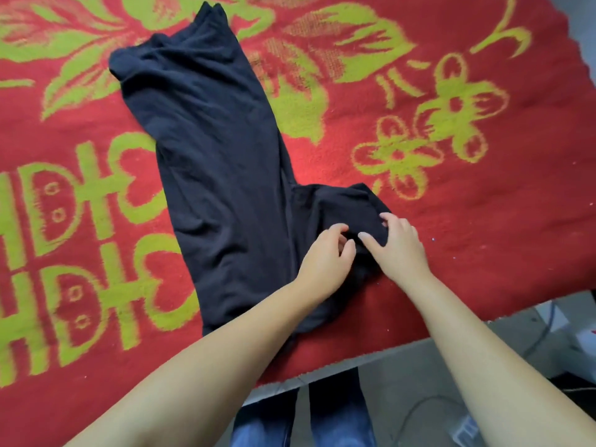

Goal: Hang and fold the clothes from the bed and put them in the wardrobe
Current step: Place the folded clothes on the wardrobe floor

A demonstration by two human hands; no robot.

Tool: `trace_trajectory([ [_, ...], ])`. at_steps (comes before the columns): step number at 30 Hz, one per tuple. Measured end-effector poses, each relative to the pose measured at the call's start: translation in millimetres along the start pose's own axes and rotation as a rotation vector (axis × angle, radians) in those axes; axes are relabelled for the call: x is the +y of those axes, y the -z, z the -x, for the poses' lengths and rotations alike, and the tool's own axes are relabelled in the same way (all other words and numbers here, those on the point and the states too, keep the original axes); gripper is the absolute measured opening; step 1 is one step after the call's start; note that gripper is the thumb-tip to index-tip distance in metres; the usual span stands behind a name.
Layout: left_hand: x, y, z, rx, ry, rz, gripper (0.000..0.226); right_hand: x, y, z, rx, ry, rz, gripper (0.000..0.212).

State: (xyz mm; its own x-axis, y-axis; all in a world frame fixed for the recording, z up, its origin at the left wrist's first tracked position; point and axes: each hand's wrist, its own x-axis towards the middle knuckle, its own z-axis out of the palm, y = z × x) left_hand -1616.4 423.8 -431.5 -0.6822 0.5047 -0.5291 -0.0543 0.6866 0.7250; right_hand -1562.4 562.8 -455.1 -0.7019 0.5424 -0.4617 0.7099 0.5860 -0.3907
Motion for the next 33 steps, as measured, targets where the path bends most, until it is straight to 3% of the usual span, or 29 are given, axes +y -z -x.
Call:
trace_trajectory([
  [2,15,1,-19,0.07,-0.004,0.003,0.046,-2,-3,-4,-0.047,-0.025,0.17,0.046],
  [5,20,24,-52,0.155,-0.233,-0.258,0.062,-4,7,-10,0.031,0.052,0.14,0.027],
  [8,22,52,-89,-0.106,-0.267,-0.752,0.074,0,16,2,0.222,0.258,0.066,0.022],
  [11,22,71,-99,-0.259,-0.43,-0.931,0.049,6,26,34,0.242,0.362,-0.085,0.022],
  [13,18,84,-88,-0.288,-0.594,-0.9,0.017,8,31,54,0.035,0.314,-0.187,0.026],
  [16,-2,99,-63,-0.379,-0.731,-0.935,0.007,8,36,71,-0.549,0.184,-0.163,0.03],
  [18,-15,107,-53,-0.433,-0.728,-0.91,0.014,11,36,72,-0.677,0.211,-0.129,0.02],
  [19,-18,109,-53,-0.451,-0.696,-0.862,0.022,13,37,67,-0.609,0.24,-0.158,0.015],
  [21,-11,107,-63,-0.445,-0.56,-0.69,0.036,22,39,49,-0.307,0.262,-0.279,0.007],
  [23,0,100,-82,-0.392,-0.423,-0.559,0.039,31,39,23,-0.043,0.142,-0.324,0.008],
  [24,7,94,-94,-0.367,-0.367,-0.552,0.036,34,39,11,-0.018,0.039,-0.33,0.012],
  [26,20,80,-119,-0.355,-0.262,-0.668,0.036,38,32,-10,-0.07,-0.116,-0.373,0.011],
  [29,38,63,-149,-0.435,-0.003,-0.881,0.063,33,26,-24,-0.143,-0.14,-0.527,0.005],
  [31,45,60,-152,-0.574,0.216,-0.819,0.094,23,30,-18,-0.289,-0.106,-0.62,0.005],
  [33,47,63,-144,-0.653,0.391,-0.59,0.112,14,34,-5,-0.329,0.005,-0.64,0.003],
])
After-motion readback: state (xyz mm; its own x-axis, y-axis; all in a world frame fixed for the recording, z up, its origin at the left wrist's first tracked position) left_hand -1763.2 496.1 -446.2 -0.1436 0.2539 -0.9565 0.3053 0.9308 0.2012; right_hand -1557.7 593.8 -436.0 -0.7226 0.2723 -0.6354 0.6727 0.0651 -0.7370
